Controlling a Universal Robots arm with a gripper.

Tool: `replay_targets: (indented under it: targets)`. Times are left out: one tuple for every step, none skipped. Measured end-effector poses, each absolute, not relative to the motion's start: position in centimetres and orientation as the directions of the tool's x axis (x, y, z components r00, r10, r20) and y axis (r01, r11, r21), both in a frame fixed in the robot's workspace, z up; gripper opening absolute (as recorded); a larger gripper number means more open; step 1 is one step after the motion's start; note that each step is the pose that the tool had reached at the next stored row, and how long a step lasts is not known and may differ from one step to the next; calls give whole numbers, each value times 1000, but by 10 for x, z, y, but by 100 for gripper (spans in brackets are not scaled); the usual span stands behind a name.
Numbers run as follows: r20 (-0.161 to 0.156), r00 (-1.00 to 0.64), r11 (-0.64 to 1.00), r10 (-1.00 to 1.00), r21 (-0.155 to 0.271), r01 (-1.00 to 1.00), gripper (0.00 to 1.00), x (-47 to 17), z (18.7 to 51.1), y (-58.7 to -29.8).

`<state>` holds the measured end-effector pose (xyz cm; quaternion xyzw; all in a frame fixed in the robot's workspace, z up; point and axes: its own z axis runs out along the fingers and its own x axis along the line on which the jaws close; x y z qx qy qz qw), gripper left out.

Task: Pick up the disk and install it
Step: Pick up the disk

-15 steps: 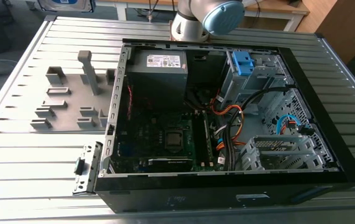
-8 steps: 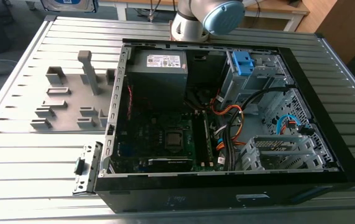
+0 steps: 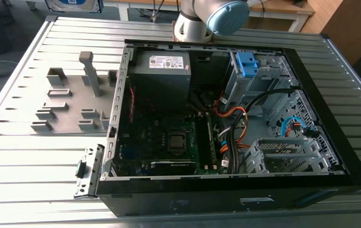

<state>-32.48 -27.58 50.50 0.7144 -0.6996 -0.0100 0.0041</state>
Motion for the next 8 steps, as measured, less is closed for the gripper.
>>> replay_targets:
  targets:
    - [-9, 21, -21, -1000, 20, -1000, 36, -324, 505, -276]
    - [-9, 21, -21, -1000, 20, -1000, 36, -323, 505, -276]
    - [-8, 21, -21, -1000, 20, -1000, 36, -322, 505, -276]
    - [-9, 21, -21, -1000, 20, -1000, 36, -321, 505, -276]
    - [-9, 21, -21, -1000, 20, -1000, 36, -320, 505, -276]
    - [-9, 21, -21, -1000, 20, -1000, 36, -319, 505, -276]
    - [-9, 21, -21, -1000, 20, -1000, 36, -318, 505, -276]
    - [-9, 21, -21, -1000, 20, -1000, 36, -317, 505, -276]
